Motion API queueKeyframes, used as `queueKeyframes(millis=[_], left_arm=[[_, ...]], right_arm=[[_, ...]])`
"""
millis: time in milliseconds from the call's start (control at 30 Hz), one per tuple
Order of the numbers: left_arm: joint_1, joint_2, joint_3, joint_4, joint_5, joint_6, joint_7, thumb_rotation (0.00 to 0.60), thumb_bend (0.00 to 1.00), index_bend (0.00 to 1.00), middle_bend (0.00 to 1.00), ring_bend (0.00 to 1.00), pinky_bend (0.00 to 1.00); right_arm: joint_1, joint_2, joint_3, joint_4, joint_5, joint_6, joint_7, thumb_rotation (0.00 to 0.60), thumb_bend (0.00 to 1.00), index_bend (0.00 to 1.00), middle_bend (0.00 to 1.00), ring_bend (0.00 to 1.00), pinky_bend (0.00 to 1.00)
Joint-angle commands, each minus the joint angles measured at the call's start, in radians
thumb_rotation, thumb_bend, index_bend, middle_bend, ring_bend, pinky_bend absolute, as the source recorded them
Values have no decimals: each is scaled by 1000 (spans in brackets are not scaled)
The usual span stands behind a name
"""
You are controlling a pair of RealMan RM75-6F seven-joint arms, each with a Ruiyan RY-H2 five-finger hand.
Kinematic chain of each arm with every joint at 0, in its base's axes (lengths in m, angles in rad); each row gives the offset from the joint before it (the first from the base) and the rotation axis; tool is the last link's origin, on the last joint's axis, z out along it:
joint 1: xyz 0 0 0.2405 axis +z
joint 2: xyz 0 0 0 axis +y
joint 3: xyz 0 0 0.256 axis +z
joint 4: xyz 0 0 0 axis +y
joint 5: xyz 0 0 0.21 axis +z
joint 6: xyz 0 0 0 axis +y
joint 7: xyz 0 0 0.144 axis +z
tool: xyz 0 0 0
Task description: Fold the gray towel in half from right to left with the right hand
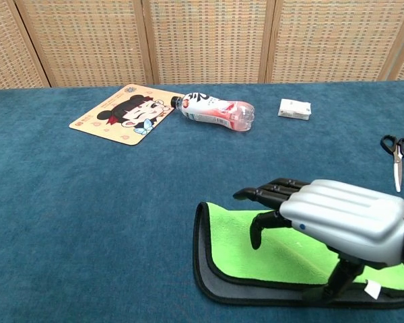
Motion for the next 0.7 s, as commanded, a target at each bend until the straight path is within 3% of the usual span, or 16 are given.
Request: queueKeyframes(millis=[33,367,700], left_arm=[[-2,0,-2,3,-6,-5,-4,600,78,0,0,0,0],[-7,0,-6,9,-18,-17,-8,600,79,0,0,0,0],[-6,-1,-6,7,-18,-16,-4,600,79,0,0,0,0]], right_arm=[[11,-53,26,22,37,-24,-50,600,183,374,0,0,0],[16,-144,58,63,121,-30,-180,600,238,453,0,0,0],[29,-178,78,83,179,-36,-236,600,292,457,0,0,0]])
